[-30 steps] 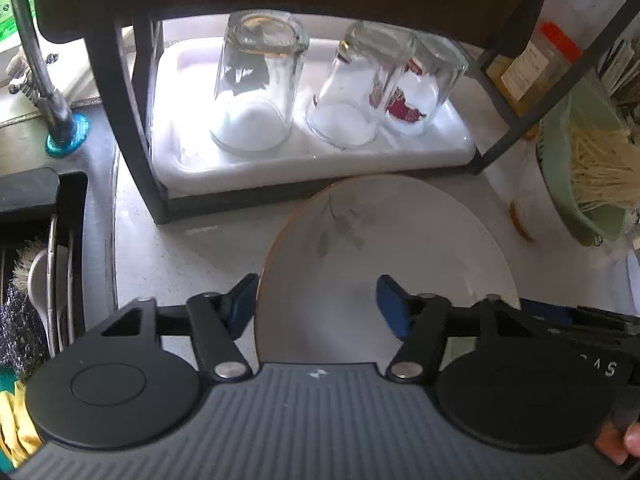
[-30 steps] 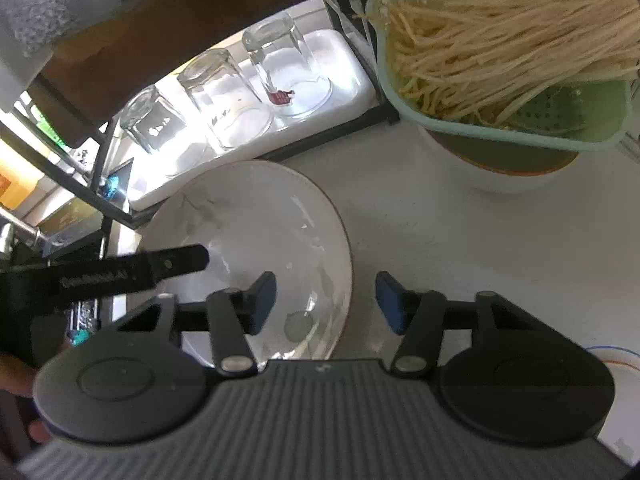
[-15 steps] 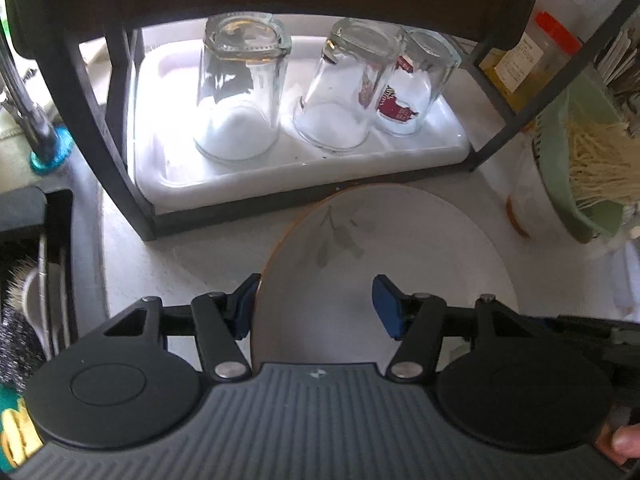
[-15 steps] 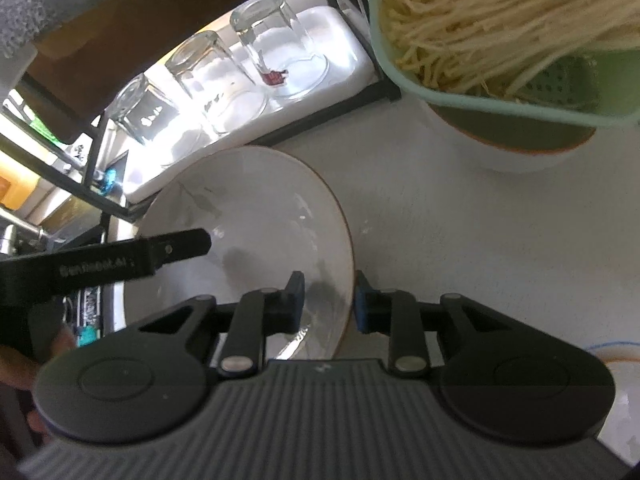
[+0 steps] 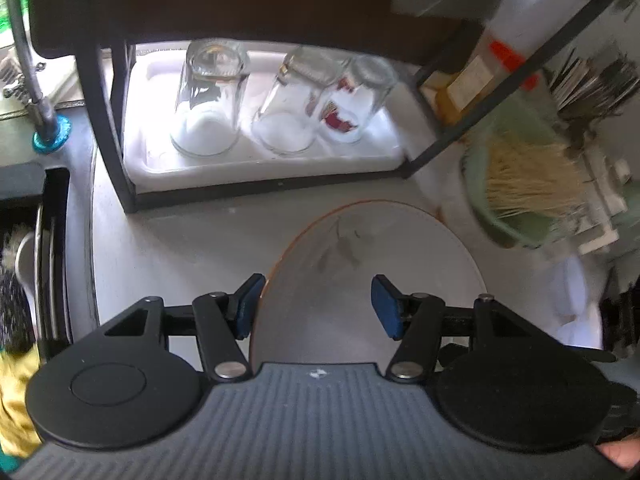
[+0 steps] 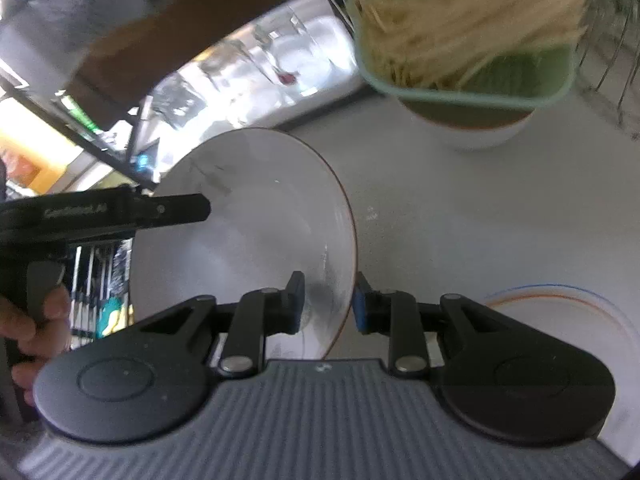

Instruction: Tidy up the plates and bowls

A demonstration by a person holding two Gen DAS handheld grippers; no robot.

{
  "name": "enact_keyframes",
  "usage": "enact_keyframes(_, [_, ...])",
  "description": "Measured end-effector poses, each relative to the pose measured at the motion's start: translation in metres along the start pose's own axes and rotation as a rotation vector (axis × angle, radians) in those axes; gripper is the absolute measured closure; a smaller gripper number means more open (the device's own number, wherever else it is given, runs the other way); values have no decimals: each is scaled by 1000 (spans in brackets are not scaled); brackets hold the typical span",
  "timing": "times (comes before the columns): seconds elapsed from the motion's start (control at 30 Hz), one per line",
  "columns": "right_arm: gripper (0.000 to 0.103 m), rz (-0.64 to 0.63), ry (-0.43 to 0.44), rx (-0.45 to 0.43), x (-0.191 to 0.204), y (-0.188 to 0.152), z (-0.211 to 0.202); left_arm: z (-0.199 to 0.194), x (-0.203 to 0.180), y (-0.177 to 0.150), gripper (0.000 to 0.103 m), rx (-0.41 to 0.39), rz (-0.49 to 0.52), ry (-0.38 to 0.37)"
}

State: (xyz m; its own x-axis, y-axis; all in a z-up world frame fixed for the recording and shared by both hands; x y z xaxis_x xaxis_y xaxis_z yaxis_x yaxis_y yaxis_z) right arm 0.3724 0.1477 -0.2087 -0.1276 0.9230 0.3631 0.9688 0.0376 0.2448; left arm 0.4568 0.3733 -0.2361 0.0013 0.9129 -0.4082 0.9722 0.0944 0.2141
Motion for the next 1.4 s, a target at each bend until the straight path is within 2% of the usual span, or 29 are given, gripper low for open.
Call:
enact_keyframes(0.2, [75, -23, 11, -39, -3, -16, -46, -28, -29, -21, 39, -31, -6, -27])
enact_keyframes(0.5, [75, -51, 0, -59, -23, -44, -76, -34, -70, -58, 39, -46, 36, -14])
enact_keyframes(0.7, [75, -73, 30, -45, -41, -68, -91, -35, -91, -79, 39, -59, 9, -16])
enact_keyframes(0.87, [75, -66, 43, -13, -61, -85, -90, -22, -109, -96, 39, -51, 28, 15])
enact_keyframes(1.1, [75, -64, 46, 12, -88, -102, -77, 12, -117, -119, 39, 14, 16, 66])
enact_keyframes(1.4, [75, -57, 61, 13, -110, -115, -64, 30, -133, -125, 39, 42, 41, 163])
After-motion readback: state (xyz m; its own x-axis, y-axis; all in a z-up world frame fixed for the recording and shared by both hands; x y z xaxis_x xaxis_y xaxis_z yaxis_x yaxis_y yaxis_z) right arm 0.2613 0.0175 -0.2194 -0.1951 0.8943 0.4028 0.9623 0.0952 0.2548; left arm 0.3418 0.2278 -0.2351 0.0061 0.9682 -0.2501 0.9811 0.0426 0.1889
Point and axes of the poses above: each gripper's, at about its wrist camera, not at the fingertips, and z roughly the way its jaws point, x to its left, y to its top, the point moved 8 cm from there along z, roughly the way its jaws point, and after that the axes turned 13 degrees about x, right-handed, at the moved point
